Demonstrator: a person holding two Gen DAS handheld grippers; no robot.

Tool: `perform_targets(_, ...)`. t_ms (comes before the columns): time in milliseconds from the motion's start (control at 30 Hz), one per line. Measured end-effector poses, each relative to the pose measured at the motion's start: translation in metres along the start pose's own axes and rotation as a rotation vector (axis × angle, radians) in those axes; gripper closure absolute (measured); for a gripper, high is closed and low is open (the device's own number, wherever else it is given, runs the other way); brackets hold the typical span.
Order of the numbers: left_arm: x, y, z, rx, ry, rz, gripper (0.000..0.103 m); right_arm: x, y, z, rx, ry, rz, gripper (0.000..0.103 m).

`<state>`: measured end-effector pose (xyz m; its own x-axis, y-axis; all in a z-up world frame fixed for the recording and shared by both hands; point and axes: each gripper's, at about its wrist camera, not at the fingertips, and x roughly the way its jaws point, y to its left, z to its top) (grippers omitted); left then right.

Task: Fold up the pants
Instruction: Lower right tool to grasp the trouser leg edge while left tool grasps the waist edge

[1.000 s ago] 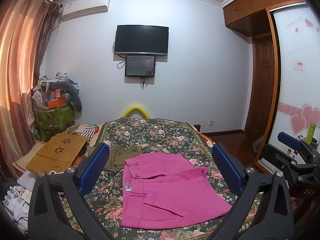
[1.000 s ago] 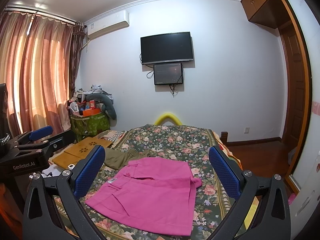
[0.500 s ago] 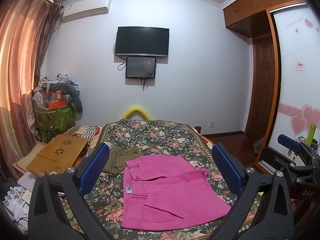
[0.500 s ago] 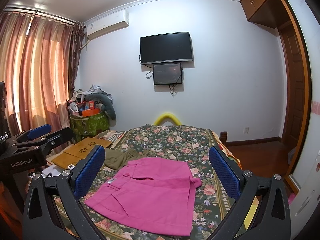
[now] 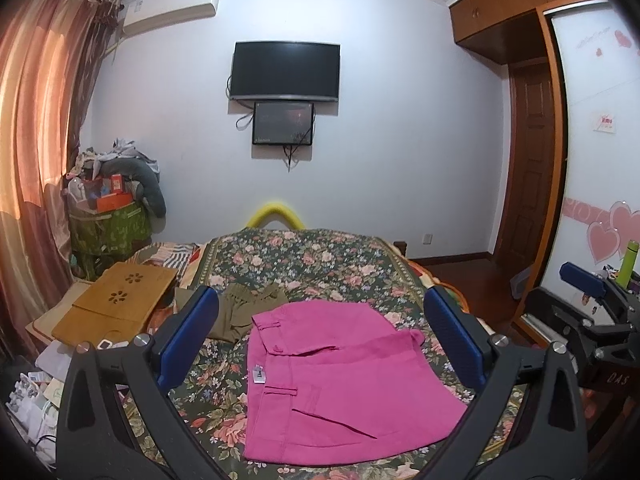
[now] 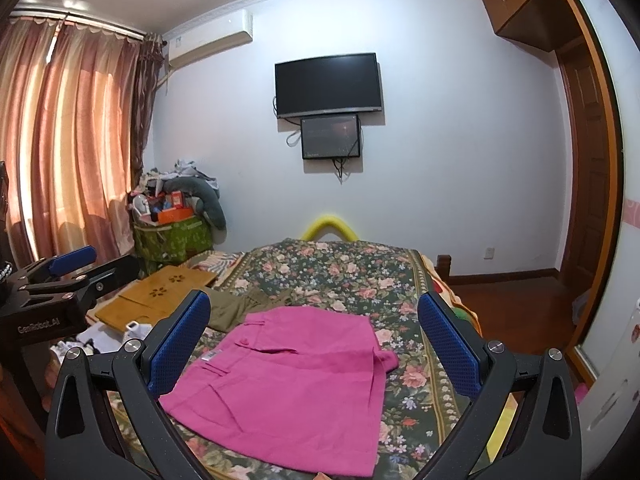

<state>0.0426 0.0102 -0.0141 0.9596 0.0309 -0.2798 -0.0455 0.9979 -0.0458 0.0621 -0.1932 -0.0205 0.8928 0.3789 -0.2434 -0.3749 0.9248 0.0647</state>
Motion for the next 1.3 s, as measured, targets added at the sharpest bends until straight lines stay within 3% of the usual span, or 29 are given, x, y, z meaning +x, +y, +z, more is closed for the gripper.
perform_targets(367, 0.103, 0.028, -0.019, 0.002, 0.195, 0.024, 0.000, 0.071, -0.029, -0.023, -0.023, 0.137, -0.062, 0.000)
perform_targets(500, 0.156, 0.046, -0.035, -0.015, 0.300, 0.034, 0.000, 0.115, -0.049, -0.048, -0.031, 0.248, -0.106, 0.000)
perform_targets(667, 0.215, 0.068, -0.061, -0.003, 0.430, 0.081, 0.000, 0.156, -0.078, -0.079, 0.031, 0.403, -0.088, 0.001)
perform_targets(867, 0.268, 0.095, -0.090, -0.006, 0.577, 0.102, 0.005, 0.188, -0.095, -0.100, 0.080, 0.542, -0.029, 0.013)
perform_targets(1067, 0.303, 0.110, -0.113, 0.035, 0.709, 0.110, 0.010, 0.215, -0.101, -0.105, 0.082, 0.614, 0.030, 0.028)
perform_targets(1167, 0.313, 0.111, -0.119, 0.046, 0.758, 0.090, 0.016, 0.224, -0.101, -0.105, 0.053, 0.630, 0.052, 0.033)
perform_targets(1300, 0.325, 0.108, -0.124, 0.038, 0.815, 0.044, 0.035, 0.235, -0.103, -0.102, 0.036, 0.638, 0.082, 0.040)
